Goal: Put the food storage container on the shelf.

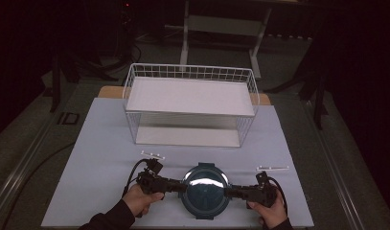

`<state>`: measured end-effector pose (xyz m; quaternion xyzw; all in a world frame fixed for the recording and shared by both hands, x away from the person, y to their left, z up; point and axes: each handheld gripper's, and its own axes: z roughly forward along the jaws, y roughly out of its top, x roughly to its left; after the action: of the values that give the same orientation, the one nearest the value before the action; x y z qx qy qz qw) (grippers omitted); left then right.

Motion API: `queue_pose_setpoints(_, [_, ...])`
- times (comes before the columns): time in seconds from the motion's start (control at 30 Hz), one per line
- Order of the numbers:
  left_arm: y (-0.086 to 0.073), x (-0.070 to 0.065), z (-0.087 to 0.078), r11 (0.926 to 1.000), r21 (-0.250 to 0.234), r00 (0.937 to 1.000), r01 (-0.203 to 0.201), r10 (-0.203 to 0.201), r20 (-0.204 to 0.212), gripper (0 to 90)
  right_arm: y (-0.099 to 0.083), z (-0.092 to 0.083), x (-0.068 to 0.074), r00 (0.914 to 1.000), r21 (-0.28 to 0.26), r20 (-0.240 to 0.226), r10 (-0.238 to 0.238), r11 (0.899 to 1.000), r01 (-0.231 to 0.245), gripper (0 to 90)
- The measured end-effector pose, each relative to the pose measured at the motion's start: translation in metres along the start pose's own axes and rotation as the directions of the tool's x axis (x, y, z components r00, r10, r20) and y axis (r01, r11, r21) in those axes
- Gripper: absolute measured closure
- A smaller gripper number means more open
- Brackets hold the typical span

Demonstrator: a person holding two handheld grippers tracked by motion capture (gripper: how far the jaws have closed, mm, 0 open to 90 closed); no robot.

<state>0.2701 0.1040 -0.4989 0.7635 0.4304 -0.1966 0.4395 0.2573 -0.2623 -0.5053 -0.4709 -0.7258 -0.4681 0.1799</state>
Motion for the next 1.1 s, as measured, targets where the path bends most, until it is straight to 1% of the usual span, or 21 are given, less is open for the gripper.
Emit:
queue_pose_setpoints(0.07, [-0.002, -0.001, 0.0, 0.9999, -0.016, 1.0, 0.003, -0.003, -0.006, 56.4, 0.0, 0.0, -0.001, 0.9999, -0.002, -0.001, 0.012, 1.0, -0.012, 52.2])
queue_pose_setpoints(0.13, [-0.003, -0.001, 0.0, 0.9998, -0.018, 1.0, 0.0, 0.0, -0.008, 56.2, -0.001, 0.001, -0.001, 0.9998, -0.011, -0.007, 0.021, 1.0, -0.021, 52.4])
queue_pose_setpoints(0.17, [-0.004, -0.001, 0.0, 0.9997, -0.024, 1.0, 0.007, -0.007, -0.007, 55.9, -0.001, 0.001, -0.001, 0.9998, -0.011, -0.01, 0.019, 1.0, -0.019, 52.4])
queue_pose_setpoints(0.2, [-0.005, -0.001, 0.001, 0.9997, -0.026, 0.9999, 0.003, -0.003, -0.016, 55.3, -0.001, 0.001, 0.0, 0.9999, -0.012, -0.007, 0.008, 1.0, -0.009, 52.5])
queue_pose_setpoints(0.27, [-0.006, 0.0, 0.001, 0.9996, -0.028, 0.9999, 0.001, -0.001, -0.013, 55.3, 0.0, 0.001, 0.004, 0.9996, 0.0, 0.01, 0.026, 1.0, -0.026, 52.6])
queue_pose_setpoints(0.33, [-0.006, 0.0, 0.001, 0.9994, -0.033, 0.9999, 0.006, -0.006, -0.014, 55.4, 0.0, 0.001, 0.005, 0.9996, -0.003, 0.015, 0.025, 1.0, -0.025, 52.7])
queue_pose_setpoints(0.47, [-0.008, -0.003, 0.0, 0.9993, -0.037, 0.9998, -0.005, 0.004, -0.021, 55.8, -0.001, 0.0, 0.008, 0.9994, -0.003, 0.026, 0.023, 1.0, -0.023, 53.7])
queue_pose_setpoints(0.57, [-0.01, -0.005, -0.001, 0.9991, -0.043, 0.9997, 0.001, -0.002, -0.026, 56.3, -0.002, -0.001, 0.011, 0.9994, -0.008, 0.028, 0.021, 1.0, -0.021, 54.6])
queue_pose_setpoints(0.63, [-0.011, -0.008, -0.002, 0.9991, -0.043, 0.9995, -0.002, 0.0, -0.032, 56.6, -0.003, -0.001, 0.012, 0.9993, -0.012, 0.025, 0.026, 1.0, -0.026, 54.9])
queue_pose_setpoints(0.67, [-0.011, -0.01, -0.003, 0.9991, -0.042, 0.9993, -0.007, 0.006, -0.038, 56.7, -0.003, -0.002, 0.013, 0.9994, -0.013, 0.022, 0.026, 1.0, -0.026, 55.2])
queue_pose_setpoints(0.73, [-0.012, -0.012, -0.003, 0.999, -0.043, 0.9991, -0.01, 0.009, -0.041, 56.9, -0.004, -0.002, 0.014, 0.9995, -0.013, 0.024, 0.02, 1.0, -0.02, 55.4])
queue_pose_setpoints(0.83, [-0.012, -0.011, -0.003, 0.9989, -0.047, 0.9992, -0.001, 0.0, -0.039, 57.1, -0.004, -0.002, 0.015, 0.9996, -0.015, 0.023, 0.019, 1.0, -0.019, 55.6])
queue_pose_setpoints(0.93, [-0.012, -0.011, -0.005, 0.9977, -0.067, 0.9993, 0.009, -0.012, -0.035, 57.2, -0.004, -0.002, 0.016, 0.9995, -0.015, 0.021, 0.022, 1.0, -0.022, 55.9])
queue_pose_setpoints(1.0, [-0.01, -0.01, -0.006, 0.9975, -0.07, 0.9993, 0.01, -0.012, -0.035, 57.2, -0.003, -0.002, 0.016, 0.9996, -0.016, 0.018, 0.022, 1.0, -0.021, 55.8])
queue_pose_setpoints(1.03, [-0.009, -0.01, -0.007, 0.9975, -0.07, 0.9993, 0.007, -0.009, -0.037, 57.2, -0.003, -0.001, 0.016, 0.9995, -0.022, 0.012, 0.029, 0.999, -0.029, 55.9])
queue_pose_setpoints(1.1, [-0.006, -0.012, -0.009, 0.9967, -0.081, 0.9993, 0.006, -0.009, -0.037, 57.2, -0.001, -0.002, 0.016, 0.9995, -0.026, 0.01, 0.03, 0.999, -0.03, 56.0])
